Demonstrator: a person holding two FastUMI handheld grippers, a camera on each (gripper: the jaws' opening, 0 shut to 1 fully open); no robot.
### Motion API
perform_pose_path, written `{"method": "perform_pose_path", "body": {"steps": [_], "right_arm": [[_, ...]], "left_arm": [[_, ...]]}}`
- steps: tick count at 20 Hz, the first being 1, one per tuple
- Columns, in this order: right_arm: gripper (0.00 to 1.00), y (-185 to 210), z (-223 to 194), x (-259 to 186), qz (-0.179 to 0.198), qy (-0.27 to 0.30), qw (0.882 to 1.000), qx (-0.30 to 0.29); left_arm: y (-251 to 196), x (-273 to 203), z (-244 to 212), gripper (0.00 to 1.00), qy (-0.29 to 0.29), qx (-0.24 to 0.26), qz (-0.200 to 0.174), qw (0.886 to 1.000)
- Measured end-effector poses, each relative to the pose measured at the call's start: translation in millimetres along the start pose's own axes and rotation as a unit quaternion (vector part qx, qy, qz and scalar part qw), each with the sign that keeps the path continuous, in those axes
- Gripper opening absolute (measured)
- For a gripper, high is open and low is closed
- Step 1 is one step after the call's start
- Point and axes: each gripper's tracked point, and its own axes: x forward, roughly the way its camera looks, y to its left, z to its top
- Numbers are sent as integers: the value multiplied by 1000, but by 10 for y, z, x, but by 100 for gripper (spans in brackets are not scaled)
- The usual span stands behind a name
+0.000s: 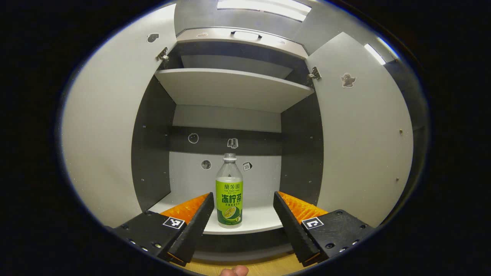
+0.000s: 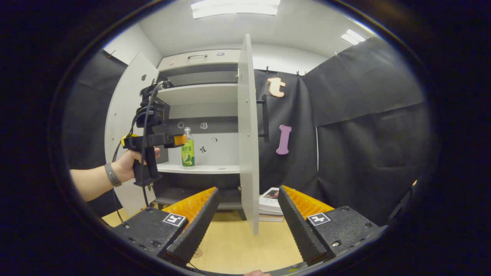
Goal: Grasp the bottle in the cabinet with the left hand and place it on the coaster, then close the right door with the right hand and the left door with the left hand.
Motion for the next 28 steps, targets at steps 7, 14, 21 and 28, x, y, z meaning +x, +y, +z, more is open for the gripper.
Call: {"method": "perform_pose_path", "body": {"steps": [7,14,21,28], "right_arm": [[100,-131,-45,3,-29,8,1000,-6],[100,-219,-65,-12,-48,13,999,-7],[100,-312,-72,-29,-55,13,998,-6],[100,-346,-87,-43,-36,11,999,1]], "left_arm": [[210,698,-223,95,13,30,30,999],[318,1066,-346,95,24,15,50,998],[346,1108,-290,76,9,11,44,999],[265,869,-80,70,-2,9,30,1000]]}}
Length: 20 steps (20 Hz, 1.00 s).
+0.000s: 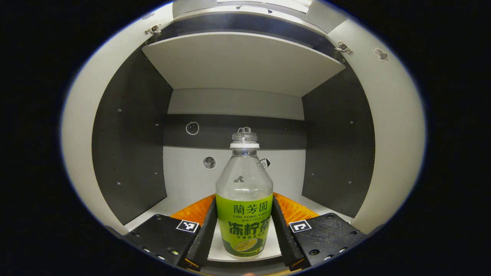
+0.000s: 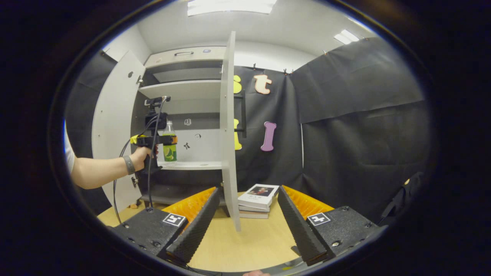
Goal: Grasp the bottle in the cabinet with the left hand and place it on the coaster, then close the right door with the right hand and the left door with the left hand.
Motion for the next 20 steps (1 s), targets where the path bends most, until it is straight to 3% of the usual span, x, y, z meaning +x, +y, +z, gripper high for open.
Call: {"method": "perform_pose_path", "body": {"steps": [8,15,20], "right_arm": [[100,137,137,13,52,-15,999,-3],[100,246,566,33,101,-42,994,7],[100,141,840,56,94,-46,994,35]], "left_arm": [[-145,-863,245,70,-8,4,-28,1000],[-372,-2113,-487,70,10,8,-30,999],[-352,-2857,-1280,70,15,27,29,999]]}}
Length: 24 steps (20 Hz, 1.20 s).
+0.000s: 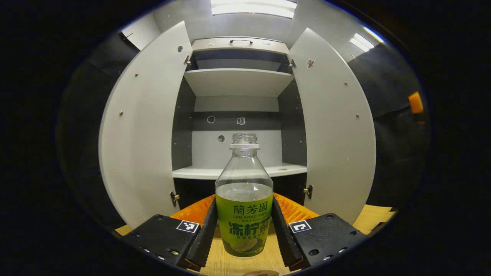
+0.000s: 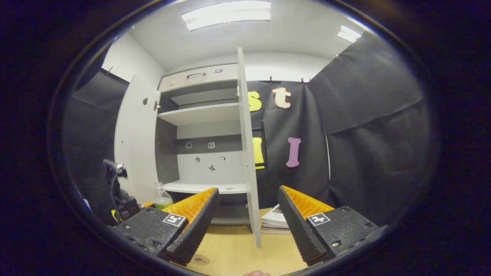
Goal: Grasp the bottle in the cabinet with the left hand and place it on the coaster, then close the right door with the right hand and the left door with the left hand.
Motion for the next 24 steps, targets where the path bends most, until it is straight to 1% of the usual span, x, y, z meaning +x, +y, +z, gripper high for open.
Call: {"method": "perform_pose_path", "body": {"steps": [1,2,3,4,7,11,13,15,17,20,21,22,23,24], "right_arm": [[100,-50,48,-12,-9,-2,1000,0],[100,-94,84,-33,-17,-4,1000,-1],[99,-130,95,-59,-25,-1,1000,-2],[100,-146,123,-96,-28,0,1000,-2],[100,-292,300,-199,-53,-10,999,-5],[100,-463,390,-323,-95,-10,995,-6],[99,-490,401,-386,-107,-9,994,-5],[100,-536,368,-430,-119,-1,993,-7],[99,-537,376,-449,-124,-3,992,-7],[100,-499,338,-466,-124,1,992,-19],[100,-486,317,-472,-123,4,992,-23],[100,-475,289,-474,-122,8,992,-24],[100,-474,269,-473,-122,11,992,-23],[100,-464,263,-466,-120,13,992,-22]], "left_arm": [[-32,-110,-225,70,7,-1,5,1000],[-20,-210,-394,70,10,7,20,1000],[32,-303,-518,70,5,20,38,999],[47,-355,-635,70,1,27,46,999],[-38,-459,-974,70,21,13,35,999],[-180,-507,-1193,70,26,-11,14,1000],[-218,-519,-1248,70,20,-12,8,1000],[-259,-506,-1318,70,24,-16,-2,1000],[-314,-501,-1390,70,33,-24,-11,999],[-389,-527,-1550,70,47,-37,-21,998],[-394,-538,-1517,70,34,-35,-22,999],[-422,-531,-1503,71,36,-33,-27,998],[-416,-522,-1539,70,42,-31,-27,998],[-400,-530,-1528,70,34,-34,-26,999]]}}
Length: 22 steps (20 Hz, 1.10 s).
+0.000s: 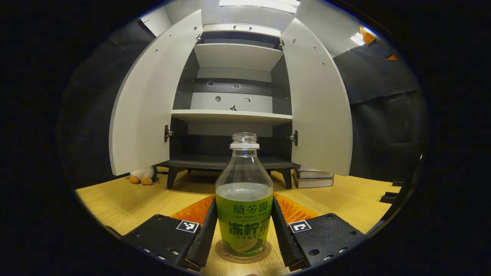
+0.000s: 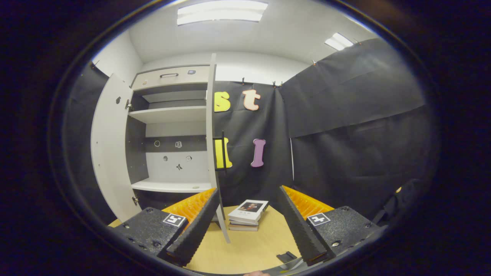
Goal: Grasp the bottle in the cabinet with the left hand and place it on the coaster, then close the right door with the right hand and the left door with the left hand.
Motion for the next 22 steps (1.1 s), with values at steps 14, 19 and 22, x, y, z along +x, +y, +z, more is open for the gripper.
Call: {"method": "perform_pose_path", "body": {"steps": [14,19,22], "right_arm": [[100,269,-52,54,44,2,999,-19],[100,355,-214,83,66,8,998,-14],[100,441,-312,122,76,0,997,-19]], "left_arm": [[-35,-93,220,96,3,-21,-8,1000],[-18,-242,619,95,1,-23,-25,999],[-7,-354,987,95,0,-20,-30,999]]}}
